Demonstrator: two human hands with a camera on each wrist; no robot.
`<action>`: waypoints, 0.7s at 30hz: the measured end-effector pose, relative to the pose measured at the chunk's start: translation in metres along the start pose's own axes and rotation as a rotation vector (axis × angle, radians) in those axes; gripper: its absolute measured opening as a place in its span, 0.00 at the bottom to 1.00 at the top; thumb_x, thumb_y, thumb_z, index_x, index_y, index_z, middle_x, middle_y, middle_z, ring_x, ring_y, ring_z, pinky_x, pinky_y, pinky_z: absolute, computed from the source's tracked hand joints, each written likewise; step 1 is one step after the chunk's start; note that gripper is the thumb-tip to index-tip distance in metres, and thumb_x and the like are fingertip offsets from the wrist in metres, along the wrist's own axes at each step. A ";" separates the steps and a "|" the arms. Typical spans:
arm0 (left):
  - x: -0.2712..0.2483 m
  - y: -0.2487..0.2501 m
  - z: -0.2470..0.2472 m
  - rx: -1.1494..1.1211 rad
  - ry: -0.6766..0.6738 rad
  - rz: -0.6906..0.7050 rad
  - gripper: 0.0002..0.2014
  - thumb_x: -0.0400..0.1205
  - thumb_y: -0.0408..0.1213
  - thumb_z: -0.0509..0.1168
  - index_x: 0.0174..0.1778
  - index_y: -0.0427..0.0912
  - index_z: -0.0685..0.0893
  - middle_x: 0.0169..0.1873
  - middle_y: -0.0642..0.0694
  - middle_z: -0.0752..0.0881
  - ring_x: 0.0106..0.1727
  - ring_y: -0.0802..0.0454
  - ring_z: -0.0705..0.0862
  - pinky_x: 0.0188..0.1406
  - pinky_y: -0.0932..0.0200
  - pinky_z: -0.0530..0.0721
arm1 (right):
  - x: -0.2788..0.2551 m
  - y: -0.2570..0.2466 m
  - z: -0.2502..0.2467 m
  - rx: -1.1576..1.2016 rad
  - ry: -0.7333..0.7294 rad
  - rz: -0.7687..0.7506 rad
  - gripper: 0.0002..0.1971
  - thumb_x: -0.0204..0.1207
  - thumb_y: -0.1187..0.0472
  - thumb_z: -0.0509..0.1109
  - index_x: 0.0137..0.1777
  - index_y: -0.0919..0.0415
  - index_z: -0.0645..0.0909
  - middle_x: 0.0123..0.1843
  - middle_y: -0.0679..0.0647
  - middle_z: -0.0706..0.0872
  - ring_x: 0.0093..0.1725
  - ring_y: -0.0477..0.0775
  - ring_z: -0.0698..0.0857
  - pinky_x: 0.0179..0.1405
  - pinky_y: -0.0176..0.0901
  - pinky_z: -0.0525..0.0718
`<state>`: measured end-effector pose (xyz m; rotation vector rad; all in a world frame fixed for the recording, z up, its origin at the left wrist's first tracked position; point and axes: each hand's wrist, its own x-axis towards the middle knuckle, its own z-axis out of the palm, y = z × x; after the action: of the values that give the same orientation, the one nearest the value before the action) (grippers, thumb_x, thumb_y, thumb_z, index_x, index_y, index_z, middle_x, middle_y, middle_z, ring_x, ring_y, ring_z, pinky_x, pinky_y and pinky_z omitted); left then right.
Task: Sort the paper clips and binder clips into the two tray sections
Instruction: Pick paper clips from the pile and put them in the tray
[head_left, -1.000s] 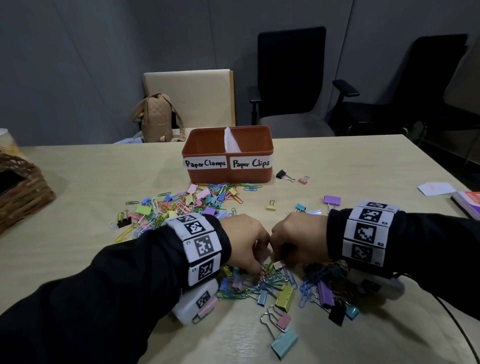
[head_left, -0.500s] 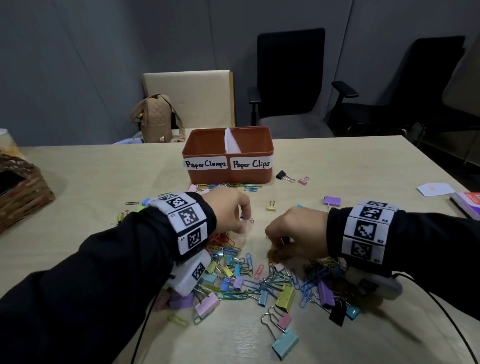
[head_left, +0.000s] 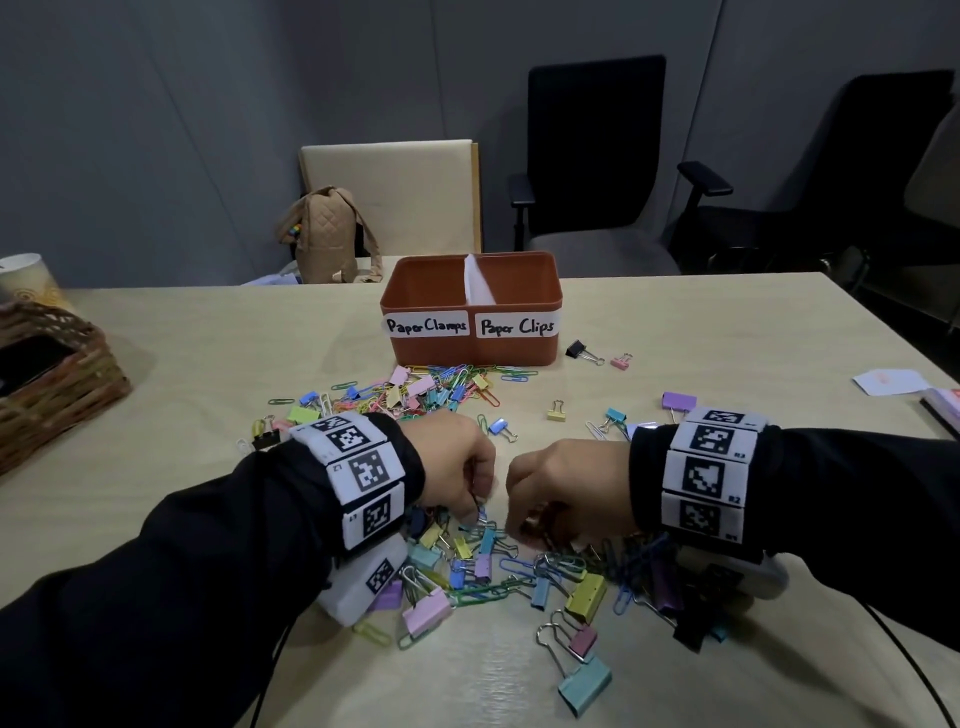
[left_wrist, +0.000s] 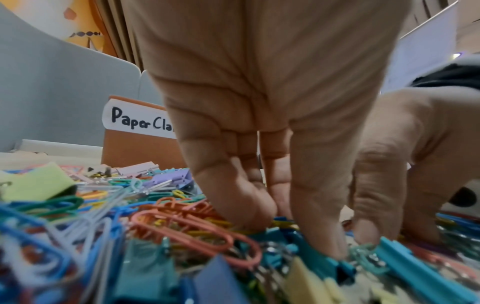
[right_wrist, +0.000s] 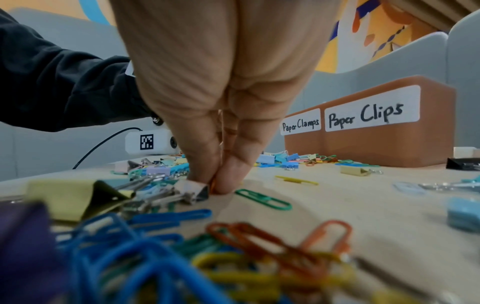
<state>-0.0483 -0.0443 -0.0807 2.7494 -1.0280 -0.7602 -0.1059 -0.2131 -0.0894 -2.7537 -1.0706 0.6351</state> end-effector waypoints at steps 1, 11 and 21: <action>0.000 -0.001 0.000 -0.010 0.003 -0.001 0.14 0.68 0.38 0.81 0.47 0.46 0.89 0.32 0.61 0.82 0.40 0.58 0.82 0.44 0.63 0.83 | 0.000 -0.001 0.000 -0.009 0.010 -0.010 0.18 0.69 0.68 0.76 0.60 0.55 0.86 0.59 0.52 0.82 0.56 0.55 0.81 0.50 0.40 0.75; 0.004 -0.007 0.002 -0.036 -0.005 -0.027 0.08 0.74 0.35 0.76 0.47 0.44 0.89 0.38 0.53 0.88 0.39 0.58 0.82 0.45 0.63 0.82 | 0.001 -0.008 0.009 -0.112 -0.002 0.068 0.09 0.82 0.57 0.65 0.56 0.61 0.82 0.54 0.57 0.81 0.53 0.59 0.81 0.48 0.47 0.76; 0.007 -0.024 -0.023 -0.148 0.066 -0.023 0.02 0.82 0.38 0.68 0.44 0.48 0.82 0.39 0.53 0.90 0.38 0.59 0.85 0.42 0.63 0.81 | -0.005 -0.002 -0.006 0.078 0.038 0.095 0.06 0.76 0.66 0.69 0.50 0.60 0.85 0.50 0.53 0.89 0.49 0.52 0.84 0.44 0.35 0.76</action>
<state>-0.0187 -0.0321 -0.0702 2.6458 -0.8910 -0.7125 -0.1079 -0.2149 -0.0814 -2.7503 -0.8924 0.6204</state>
